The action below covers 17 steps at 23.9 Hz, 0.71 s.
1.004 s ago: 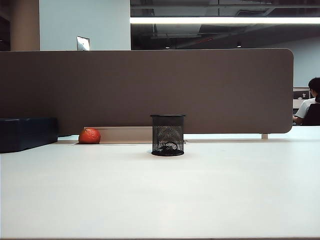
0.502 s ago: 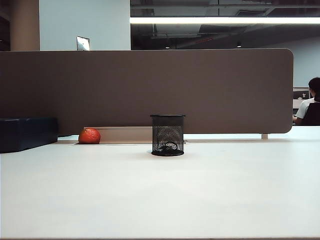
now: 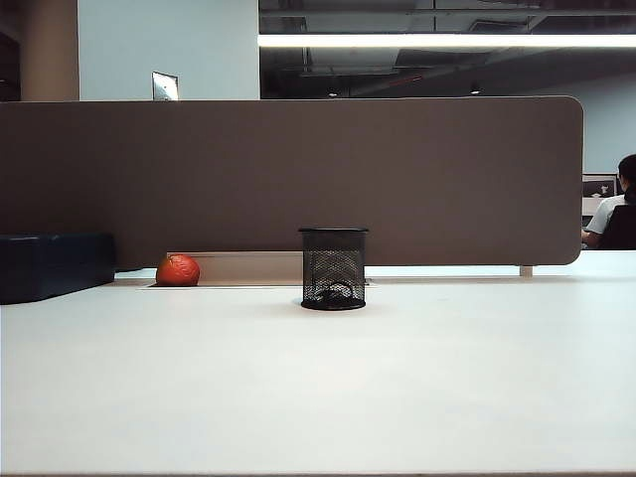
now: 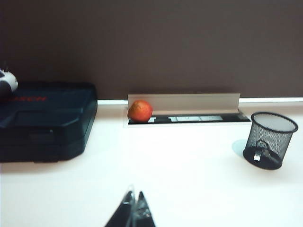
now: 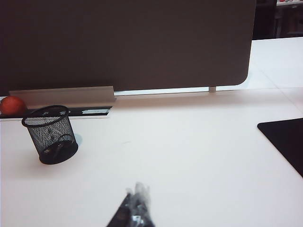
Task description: Pick up a bunch of keys from the table, then put them into the black basket.
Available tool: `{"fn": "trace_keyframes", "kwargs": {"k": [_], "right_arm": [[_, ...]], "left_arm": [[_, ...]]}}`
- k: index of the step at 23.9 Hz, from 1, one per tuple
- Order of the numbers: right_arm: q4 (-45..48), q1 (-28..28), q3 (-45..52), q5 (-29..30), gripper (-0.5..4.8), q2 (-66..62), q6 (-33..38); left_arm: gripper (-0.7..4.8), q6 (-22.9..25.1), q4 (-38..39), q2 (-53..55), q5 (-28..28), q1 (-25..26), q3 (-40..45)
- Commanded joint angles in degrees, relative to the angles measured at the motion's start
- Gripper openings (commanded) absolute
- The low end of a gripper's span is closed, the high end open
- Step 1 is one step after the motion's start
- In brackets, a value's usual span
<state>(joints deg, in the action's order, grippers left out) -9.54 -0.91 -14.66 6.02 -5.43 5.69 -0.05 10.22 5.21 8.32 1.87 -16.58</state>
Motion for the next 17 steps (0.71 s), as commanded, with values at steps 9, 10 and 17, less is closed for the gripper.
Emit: {"fn": "trace_keyframes", "kwargs": {"k": [9, 10, 17], "right_arm": [[1.2, 0.0, 1.6, -0.2, -0.08, 0.8, 0.1], [1.2, 0.0, 1.6, -0.2, -0.08, 0.8, 0.1], [1.4, 0.0, 1.6, -0.1, -0.08, 0.8, 0.0]], "left_arm": [[-0.06, 0.0, -14.7, 0.0, -0.8, -0.1, 8.5], [-0.06, 0.0, -16.3, 0.0, -0.8, -0.1, 9.4], [-0.06, 0.0, -21.9, 0.0, -0.2, -0.1, 13.0]]}}
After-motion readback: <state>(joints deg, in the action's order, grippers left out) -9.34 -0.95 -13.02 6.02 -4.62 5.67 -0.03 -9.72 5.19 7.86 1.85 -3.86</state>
